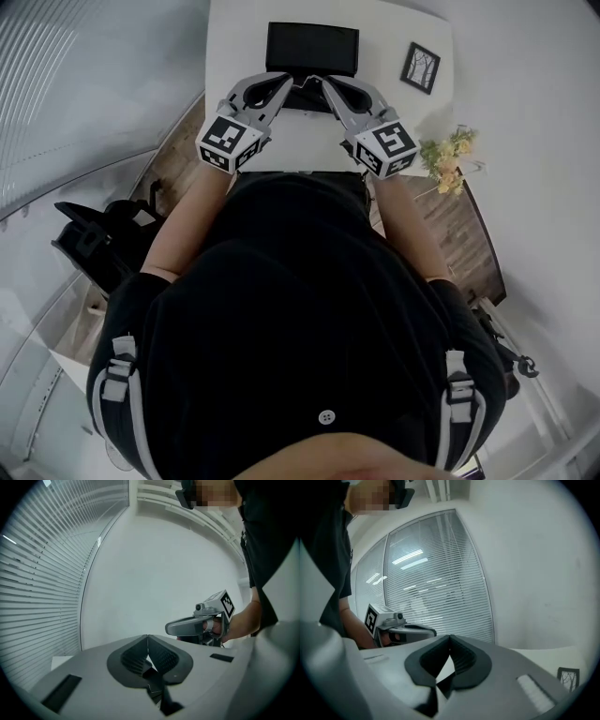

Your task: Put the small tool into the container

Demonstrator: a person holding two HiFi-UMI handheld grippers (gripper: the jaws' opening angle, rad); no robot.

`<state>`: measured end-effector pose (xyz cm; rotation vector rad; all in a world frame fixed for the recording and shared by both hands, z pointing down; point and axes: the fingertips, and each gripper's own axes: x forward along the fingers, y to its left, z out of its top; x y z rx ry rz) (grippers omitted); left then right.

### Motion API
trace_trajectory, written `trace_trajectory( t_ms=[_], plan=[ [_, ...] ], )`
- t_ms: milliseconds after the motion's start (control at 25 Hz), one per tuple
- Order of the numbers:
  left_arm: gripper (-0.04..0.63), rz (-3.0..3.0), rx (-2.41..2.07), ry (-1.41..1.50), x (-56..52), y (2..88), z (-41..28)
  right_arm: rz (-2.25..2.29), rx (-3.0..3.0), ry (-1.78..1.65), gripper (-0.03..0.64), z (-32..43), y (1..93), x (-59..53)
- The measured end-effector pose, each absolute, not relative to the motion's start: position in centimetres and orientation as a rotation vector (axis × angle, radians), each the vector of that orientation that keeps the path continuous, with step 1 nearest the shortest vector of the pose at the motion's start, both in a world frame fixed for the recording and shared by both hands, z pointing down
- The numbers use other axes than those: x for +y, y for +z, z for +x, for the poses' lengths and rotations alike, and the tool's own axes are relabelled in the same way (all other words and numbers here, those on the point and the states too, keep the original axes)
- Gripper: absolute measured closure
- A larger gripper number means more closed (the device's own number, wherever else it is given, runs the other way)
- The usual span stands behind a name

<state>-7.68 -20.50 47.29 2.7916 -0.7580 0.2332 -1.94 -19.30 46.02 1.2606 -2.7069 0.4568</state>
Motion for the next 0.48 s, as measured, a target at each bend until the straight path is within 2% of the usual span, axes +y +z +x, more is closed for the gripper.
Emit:
trace_trajectory(
  t_ms=[480],
  plan=[
    [0.586, 2.830, -0.709, 0.171, -20.6, 44.4, -5.8, 1.328, -2.735, 0.394, 0.604, -0.5, 42.4, -19.4]
  ],
)
